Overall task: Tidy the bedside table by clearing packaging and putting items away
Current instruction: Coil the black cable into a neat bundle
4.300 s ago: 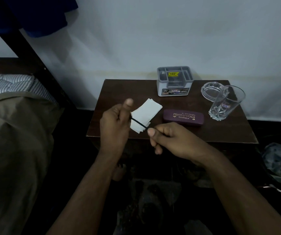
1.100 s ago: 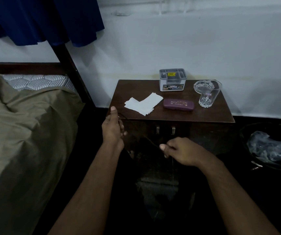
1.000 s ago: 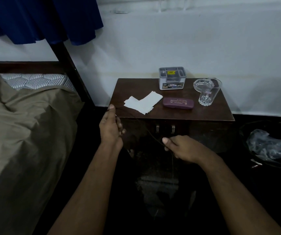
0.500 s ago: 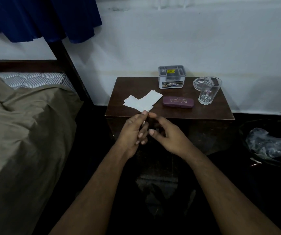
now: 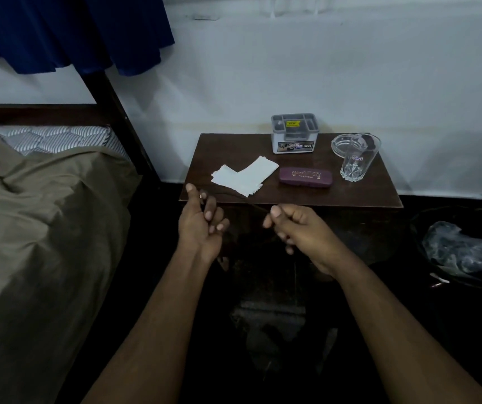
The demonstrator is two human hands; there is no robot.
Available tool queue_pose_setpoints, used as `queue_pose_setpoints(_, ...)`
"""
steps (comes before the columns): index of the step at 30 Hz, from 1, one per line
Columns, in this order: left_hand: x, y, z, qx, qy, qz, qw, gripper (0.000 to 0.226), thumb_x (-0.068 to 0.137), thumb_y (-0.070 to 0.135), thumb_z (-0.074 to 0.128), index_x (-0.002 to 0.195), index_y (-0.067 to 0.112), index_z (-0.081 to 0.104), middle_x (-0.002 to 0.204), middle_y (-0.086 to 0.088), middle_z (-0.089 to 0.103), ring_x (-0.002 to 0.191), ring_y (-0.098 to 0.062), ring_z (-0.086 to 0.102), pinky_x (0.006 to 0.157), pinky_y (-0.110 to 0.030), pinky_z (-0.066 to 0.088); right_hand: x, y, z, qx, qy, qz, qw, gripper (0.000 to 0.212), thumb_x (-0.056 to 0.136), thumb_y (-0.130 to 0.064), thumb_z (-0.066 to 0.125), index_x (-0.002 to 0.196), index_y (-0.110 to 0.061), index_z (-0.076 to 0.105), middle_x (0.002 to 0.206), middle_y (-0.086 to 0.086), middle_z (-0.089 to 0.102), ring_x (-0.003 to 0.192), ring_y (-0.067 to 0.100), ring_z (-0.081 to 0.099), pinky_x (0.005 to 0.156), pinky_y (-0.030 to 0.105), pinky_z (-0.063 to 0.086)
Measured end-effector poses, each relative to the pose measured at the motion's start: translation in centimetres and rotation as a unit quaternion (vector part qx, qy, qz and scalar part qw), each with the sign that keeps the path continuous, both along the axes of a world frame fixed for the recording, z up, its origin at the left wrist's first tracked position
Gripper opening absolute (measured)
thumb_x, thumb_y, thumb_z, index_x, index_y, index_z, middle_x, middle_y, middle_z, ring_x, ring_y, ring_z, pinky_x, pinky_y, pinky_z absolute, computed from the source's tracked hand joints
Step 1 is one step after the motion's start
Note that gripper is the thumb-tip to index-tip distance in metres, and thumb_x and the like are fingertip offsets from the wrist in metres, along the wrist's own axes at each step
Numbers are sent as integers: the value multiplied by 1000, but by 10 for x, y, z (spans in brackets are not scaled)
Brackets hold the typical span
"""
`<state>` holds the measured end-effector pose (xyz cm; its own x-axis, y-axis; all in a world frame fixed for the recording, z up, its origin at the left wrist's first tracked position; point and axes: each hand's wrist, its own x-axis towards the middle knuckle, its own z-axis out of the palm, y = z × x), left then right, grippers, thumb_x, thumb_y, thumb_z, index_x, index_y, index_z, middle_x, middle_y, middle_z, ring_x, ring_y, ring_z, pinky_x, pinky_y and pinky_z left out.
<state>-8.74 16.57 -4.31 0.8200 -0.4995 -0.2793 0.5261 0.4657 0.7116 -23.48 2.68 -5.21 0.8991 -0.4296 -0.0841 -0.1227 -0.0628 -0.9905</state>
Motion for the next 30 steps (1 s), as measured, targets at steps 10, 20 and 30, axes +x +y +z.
queue_pose_setpoints(10,-17,-15,-5,91,-136,-47,985,74,102,65,26,108,5,70,45,3,32,31,-7,27,36,-16,27,-3,32,12,16,-97,174,980,32,106,-35,48,104,-14,72,55,-12,41,50,2,35,51,12,32)
queue_pose_setpoints(20,-2,-6,-4,-4,-1,-45,999,29,104,37,52,81,19,52,56,6,45,58,-7,58,55,-21,51,-6,3,-3,-221,113,186,951,28,106,-31,50,88,-25,71,55,-22,58,54,-4,51,60,12,39)
queue_pose_setpoints(30,-27,0,3,149,-174,-383,895,37,98,46,50,90,12,64,49,1,51,55,-20,70,96,-41,57,0,-21,-12,-295,168,-57,939,35,104,-36,53,78,-16,67,67,-8,59,68,15,59,64,28,39)
